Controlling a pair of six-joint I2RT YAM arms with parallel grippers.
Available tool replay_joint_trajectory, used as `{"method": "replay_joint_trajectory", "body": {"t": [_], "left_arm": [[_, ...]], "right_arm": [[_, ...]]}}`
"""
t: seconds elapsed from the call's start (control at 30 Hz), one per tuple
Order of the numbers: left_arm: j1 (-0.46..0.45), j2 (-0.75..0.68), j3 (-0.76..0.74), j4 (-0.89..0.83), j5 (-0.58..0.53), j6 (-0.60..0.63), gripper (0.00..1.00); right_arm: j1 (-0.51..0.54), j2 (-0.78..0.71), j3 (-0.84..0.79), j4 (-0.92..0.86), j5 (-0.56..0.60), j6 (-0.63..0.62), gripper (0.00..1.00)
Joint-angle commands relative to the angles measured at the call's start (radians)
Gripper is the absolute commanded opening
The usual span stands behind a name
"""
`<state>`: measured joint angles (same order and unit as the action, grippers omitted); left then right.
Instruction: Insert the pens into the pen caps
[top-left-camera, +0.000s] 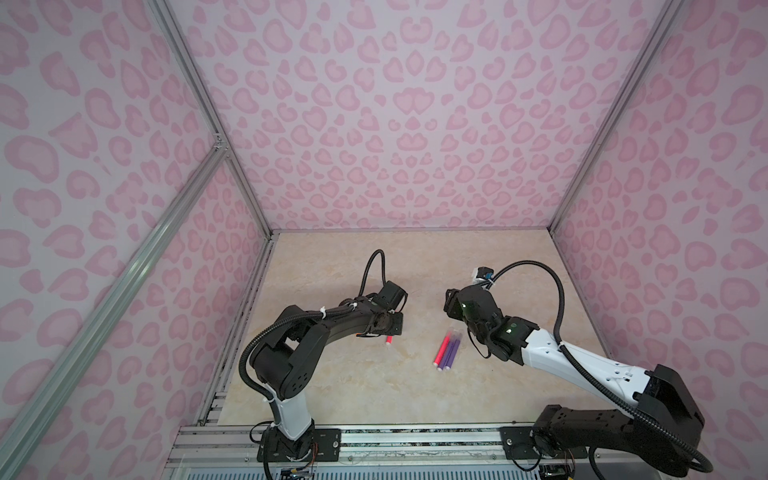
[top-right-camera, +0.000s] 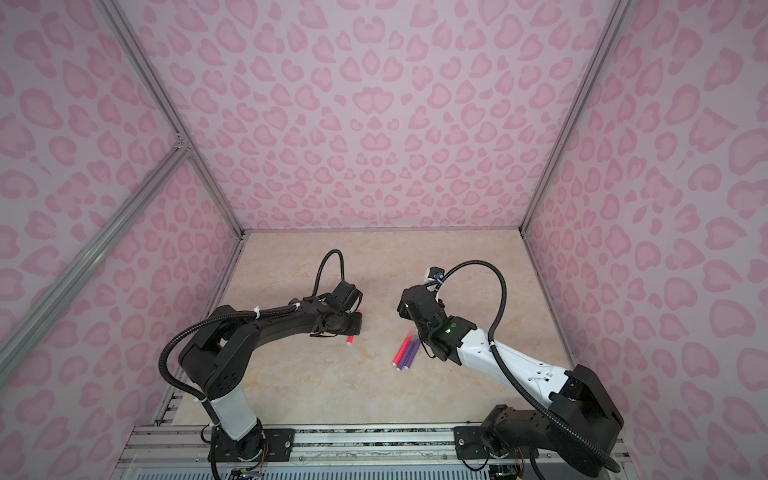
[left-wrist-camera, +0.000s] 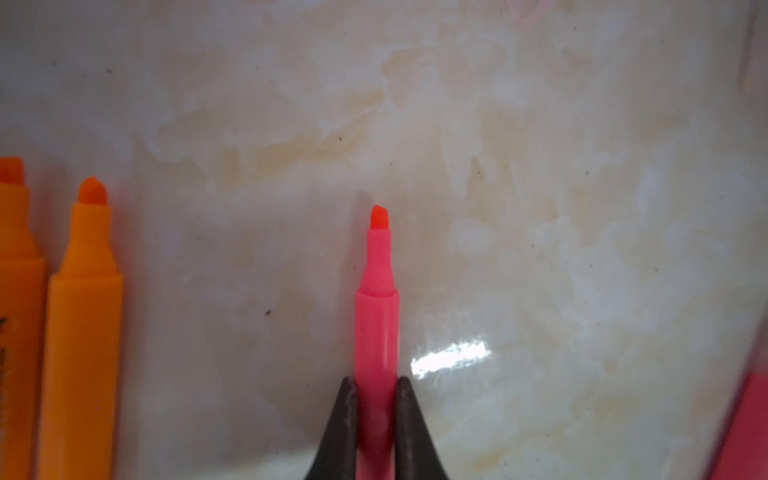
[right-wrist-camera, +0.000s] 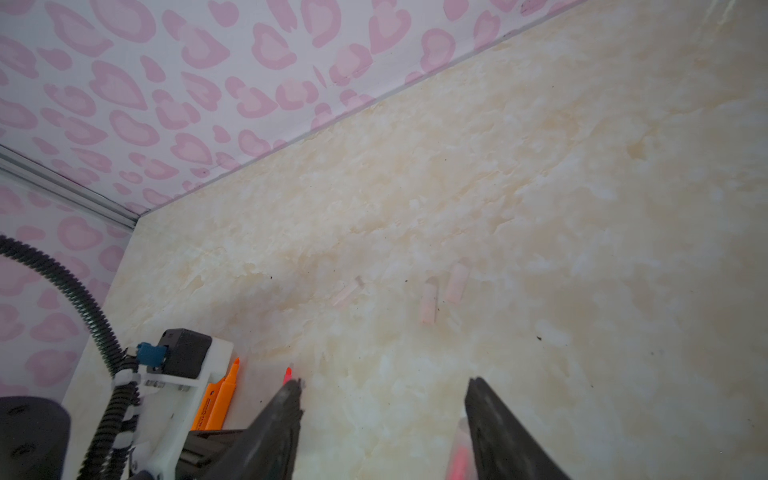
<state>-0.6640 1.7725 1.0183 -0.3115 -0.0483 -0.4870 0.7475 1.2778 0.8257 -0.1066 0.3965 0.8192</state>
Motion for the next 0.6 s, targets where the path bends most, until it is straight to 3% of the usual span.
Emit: {"method": "replay_joint_trajectory", "body": {"t": [0.0,0.2,0.4,0.57], "left_arm": [[0.000,-0.072,-0.037,0.047,0.020,0.008,0.04],[0.000,-0.252,-0.162,0.202,0.068,0.016,0.04],[-0.004,-0.432,-0.284,0.354,0.126,0.037,0.04],[-0.025,-0.550,-0.358,0.442,0.140,0.061,0.04]], "right_arm": [[-0.001,0.018,0.013,-0.019,0.010,-0.019,0.65],[0.035,0.008,0.023,0.006,-0.059,-0.030,0.68],[0.142,0.020,-0.024,0.208,-0.113,0.004,0.70],[0.234,0.099,0.036,0.263,-0.118,0.013,0.69]]}}
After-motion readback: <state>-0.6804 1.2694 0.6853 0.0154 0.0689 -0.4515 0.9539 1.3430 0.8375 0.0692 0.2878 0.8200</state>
